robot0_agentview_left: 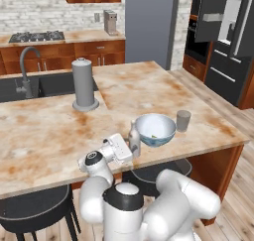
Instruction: There is a bowl on the dining counter. Grab a lemon wedge from the fridge and place it in the bowl. Then get the liquor bottle and glass cup from the cabinet and place them next to the bowl.
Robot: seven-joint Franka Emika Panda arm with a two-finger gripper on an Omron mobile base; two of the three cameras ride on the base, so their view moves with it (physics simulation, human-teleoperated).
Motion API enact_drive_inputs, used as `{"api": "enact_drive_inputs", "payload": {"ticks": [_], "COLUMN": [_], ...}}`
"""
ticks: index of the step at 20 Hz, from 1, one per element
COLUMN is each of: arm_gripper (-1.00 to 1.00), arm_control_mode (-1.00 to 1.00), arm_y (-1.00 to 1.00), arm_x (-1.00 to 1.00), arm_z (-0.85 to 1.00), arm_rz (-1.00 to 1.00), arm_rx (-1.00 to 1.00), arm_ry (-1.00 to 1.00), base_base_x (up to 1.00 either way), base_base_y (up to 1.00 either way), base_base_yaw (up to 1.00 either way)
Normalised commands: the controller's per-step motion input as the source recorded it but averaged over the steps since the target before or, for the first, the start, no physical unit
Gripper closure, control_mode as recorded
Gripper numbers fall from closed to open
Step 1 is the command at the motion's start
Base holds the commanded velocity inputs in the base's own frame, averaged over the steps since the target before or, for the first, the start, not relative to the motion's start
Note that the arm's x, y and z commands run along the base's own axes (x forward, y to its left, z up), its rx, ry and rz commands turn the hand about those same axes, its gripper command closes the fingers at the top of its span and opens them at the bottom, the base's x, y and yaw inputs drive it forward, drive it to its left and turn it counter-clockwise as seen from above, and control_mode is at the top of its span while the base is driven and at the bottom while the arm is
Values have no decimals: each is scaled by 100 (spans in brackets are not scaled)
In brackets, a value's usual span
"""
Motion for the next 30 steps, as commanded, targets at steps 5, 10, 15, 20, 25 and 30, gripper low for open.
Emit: {"api": "enact_drive_inputs", "payload": {"ticks": [5, 10, 15, 20, 25, 30], "arm_gripper": [100, 100, 100, -100, -100, -100], "arm_control_mode": [-100, -100, -100, -100, -100, -100], "arm_y": [-30, -21, -36, -18, 10, 28], "arm_x": [4, 12, 22, 7, -33, -39], "arm_z": [-51, -30, -32, -36, 0, 45], "arm_rz": [0, 4, 2, 0, 0, 0], "arm_rx": [0, 0, 0, 0, 0, 0], "arm_ry": [8, -1, 0, 0, -6, -9], "base_base_x": [0, 0, 0, 0, 0, 0], "base_base_y": [0, 0, 0, 0, 0, 0], "base_base_yaw": [0, 0, 0, 0, 0, 0]}}
